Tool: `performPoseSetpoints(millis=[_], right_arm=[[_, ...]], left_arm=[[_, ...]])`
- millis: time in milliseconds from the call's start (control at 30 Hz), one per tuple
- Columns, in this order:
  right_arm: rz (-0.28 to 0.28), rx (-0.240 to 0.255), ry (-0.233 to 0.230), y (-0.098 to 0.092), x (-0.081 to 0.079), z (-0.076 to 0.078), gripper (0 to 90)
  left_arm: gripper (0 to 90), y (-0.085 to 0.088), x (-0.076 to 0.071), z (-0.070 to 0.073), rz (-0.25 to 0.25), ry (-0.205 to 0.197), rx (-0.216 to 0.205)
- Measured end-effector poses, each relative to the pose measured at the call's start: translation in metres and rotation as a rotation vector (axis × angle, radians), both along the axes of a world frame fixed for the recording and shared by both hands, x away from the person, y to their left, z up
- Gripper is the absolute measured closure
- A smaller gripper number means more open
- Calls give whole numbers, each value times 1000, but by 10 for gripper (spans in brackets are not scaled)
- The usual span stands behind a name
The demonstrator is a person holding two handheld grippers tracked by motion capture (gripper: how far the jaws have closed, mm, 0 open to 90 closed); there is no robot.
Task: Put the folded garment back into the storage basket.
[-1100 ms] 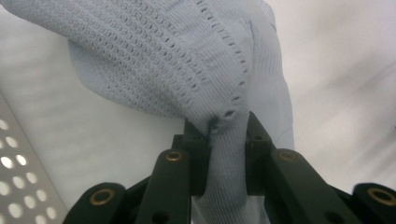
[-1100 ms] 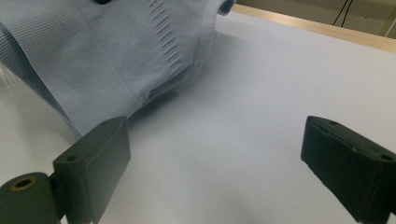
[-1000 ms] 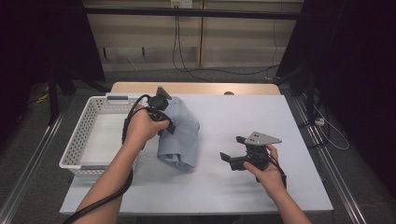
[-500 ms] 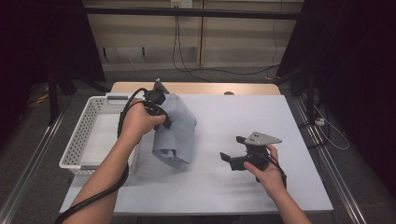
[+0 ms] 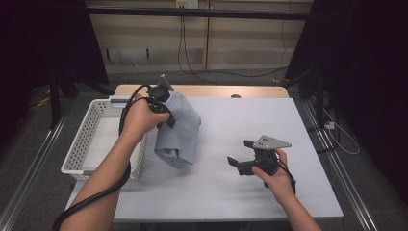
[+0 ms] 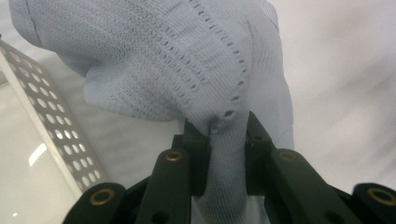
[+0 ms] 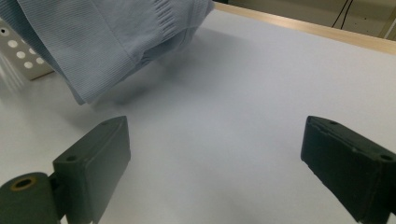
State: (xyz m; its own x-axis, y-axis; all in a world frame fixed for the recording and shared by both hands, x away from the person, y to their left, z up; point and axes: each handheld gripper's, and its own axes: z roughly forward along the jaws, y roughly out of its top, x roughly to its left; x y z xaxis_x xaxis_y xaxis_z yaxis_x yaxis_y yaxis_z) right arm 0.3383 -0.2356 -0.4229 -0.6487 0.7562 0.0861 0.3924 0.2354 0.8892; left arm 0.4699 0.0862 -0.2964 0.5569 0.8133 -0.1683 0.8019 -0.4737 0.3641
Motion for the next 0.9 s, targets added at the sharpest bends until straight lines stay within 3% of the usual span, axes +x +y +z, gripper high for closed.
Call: performPoseSetpoints(millis=[400,900], right_arm=[[-2,1,1,0,0,0,76],[-5,3,0,-1,1,0,76]], left_arm=[[767,5,6,18,2,-20,3],[766,8,14,36,-3,-3,34]])
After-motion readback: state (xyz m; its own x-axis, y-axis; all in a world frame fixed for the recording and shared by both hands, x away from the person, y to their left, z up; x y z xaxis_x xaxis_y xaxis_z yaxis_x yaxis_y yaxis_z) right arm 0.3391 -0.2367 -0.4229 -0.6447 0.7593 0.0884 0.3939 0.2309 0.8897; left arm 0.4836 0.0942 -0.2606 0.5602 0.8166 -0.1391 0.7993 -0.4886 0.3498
